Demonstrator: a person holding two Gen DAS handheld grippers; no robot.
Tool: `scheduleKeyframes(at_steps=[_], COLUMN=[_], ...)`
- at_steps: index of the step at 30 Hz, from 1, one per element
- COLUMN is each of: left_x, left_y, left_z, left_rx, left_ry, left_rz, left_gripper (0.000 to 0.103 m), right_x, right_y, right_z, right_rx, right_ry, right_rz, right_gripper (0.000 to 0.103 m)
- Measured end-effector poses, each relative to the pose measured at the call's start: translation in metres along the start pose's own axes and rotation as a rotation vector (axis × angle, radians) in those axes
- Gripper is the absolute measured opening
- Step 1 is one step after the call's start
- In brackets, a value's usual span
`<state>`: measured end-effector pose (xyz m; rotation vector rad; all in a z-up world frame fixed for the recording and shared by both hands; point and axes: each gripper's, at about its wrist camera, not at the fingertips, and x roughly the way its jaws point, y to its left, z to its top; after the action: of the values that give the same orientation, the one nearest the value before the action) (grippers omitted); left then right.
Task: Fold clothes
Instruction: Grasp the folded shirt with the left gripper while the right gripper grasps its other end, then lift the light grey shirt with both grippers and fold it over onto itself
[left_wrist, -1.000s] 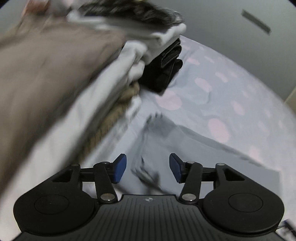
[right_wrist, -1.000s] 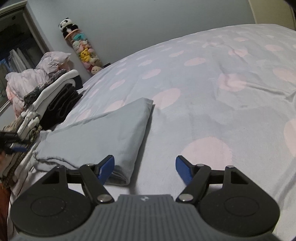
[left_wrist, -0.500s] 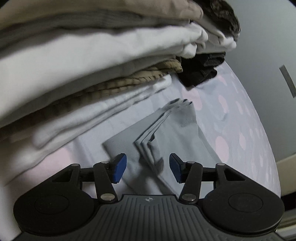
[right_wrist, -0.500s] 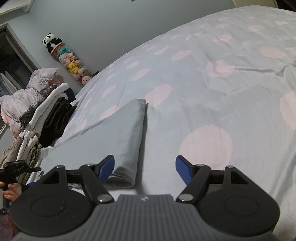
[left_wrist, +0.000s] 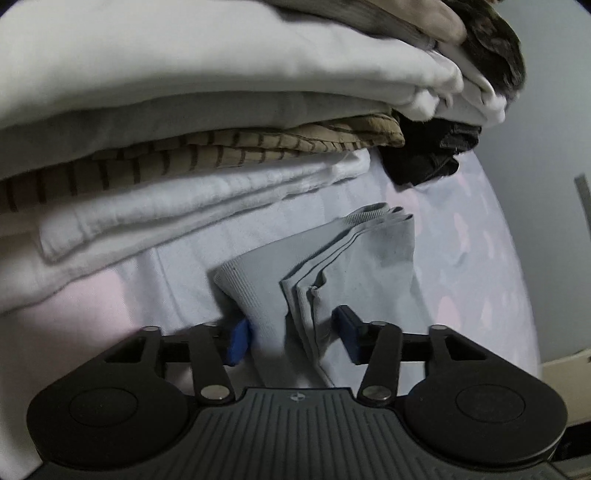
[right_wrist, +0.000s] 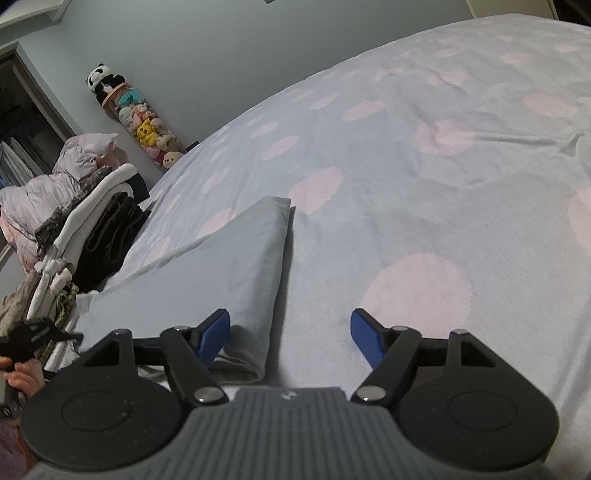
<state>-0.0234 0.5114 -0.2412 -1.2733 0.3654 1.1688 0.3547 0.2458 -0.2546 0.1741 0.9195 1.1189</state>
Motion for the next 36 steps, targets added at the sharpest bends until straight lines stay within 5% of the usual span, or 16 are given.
scheduleKeyframes(at_steps=[3,8,15,22,26,36], left_x=[-0.002,-0.004,-0.002,-0.03,-0.057,-0.145], left_y=[-0.004,-0.008,-0.014,-0.023,-0.023,0.036], left_z=[-0.001,0.008,0.003,0.009,0.002,-0.059], left_rx=[0.066,0.14,0.171,0.193,0.199,0.188], left_ry=[-0.014,0.003,-0.015,-0.004,0.026,0.118], left_rz=[0.025,0.038,0.07,0.02,0.015,-0.036], left_gripper=[0.032,0.024,0.024,0.021,0.02,0.02], right_x=[0.002,0.015,0.037,-0.005,-0.046,-0.174], right_y=[-0.005,-0.015,-0.014,0.005,0.022,0.003], right_z=[0.003,0.003,-0.002,0.014,0.013,-0.04], right_rx=[0.063,0.201,0.317,0.36,0.382,0.536], right_ry=[0.008,0.088,0.137,0.054,0.024,0.061], right_rz=[0.036,0.149,0.188,0.236,0.194,0.106], right_gripper=[0.067,0.056,0.016,0.01,0.01,0.01])
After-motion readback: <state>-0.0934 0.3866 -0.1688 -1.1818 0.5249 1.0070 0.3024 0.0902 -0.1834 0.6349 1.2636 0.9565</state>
